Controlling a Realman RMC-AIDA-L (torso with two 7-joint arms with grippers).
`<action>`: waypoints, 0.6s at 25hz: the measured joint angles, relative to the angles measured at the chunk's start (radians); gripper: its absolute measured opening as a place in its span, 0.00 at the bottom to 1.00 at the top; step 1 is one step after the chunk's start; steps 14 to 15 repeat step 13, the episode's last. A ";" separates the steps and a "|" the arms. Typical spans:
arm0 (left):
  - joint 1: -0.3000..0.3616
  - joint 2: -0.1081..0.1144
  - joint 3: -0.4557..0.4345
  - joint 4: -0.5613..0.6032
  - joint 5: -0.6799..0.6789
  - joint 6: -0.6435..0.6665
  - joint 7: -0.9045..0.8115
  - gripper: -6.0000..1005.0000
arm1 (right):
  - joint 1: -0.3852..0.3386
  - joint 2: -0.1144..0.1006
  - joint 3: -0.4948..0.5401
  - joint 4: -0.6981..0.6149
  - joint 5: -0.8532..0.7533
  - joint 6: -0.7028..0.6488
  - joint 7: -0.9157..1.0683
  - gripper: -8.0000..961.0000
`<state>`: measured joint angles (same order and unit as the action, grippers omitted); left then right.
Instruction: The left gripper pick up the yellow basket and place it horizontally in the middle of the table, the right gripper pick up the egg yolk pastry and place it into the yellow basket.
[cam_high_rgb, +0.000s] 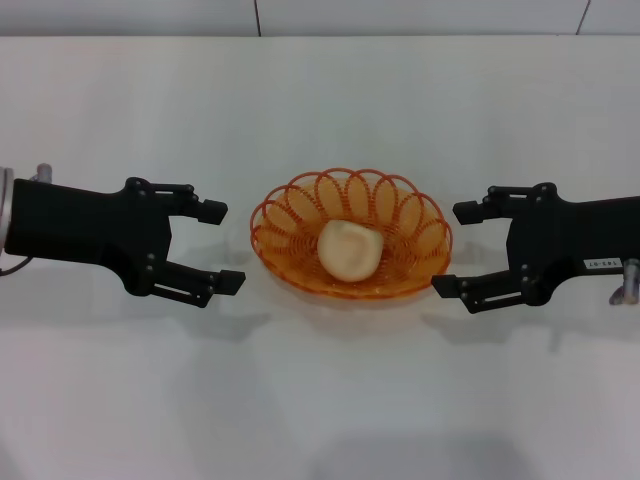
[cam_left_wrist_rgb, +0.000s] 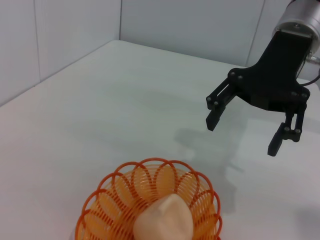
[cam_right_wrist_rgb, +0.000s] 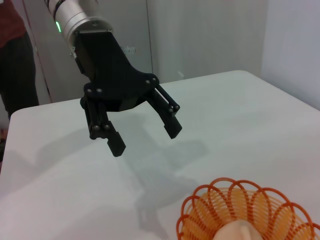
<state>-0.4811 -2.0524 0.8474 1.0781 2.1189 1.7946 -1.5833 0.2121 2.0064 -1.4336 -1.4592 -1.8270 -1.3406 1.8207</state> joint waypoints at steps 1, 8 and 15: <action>0.000 0.000 0.000 0.000 0.000 0.000 0.000 0.88 | 0.000 0.000 0.002 0.000 0.000 -0.005 0.000 0.91; 0.000 0.000 0.001 0.000 -0.002 0.004 -0.002 0.88 | -0.001 0.000 0.003 -0.008 0.000 -0.009 0.000 0.91; -0.001 0.000 -0.002 0.001 -0.003 0.011 -0.003 0.88 | -0.001 0.000 0.002 -0.008 0.000 -0.011 0.000 0.91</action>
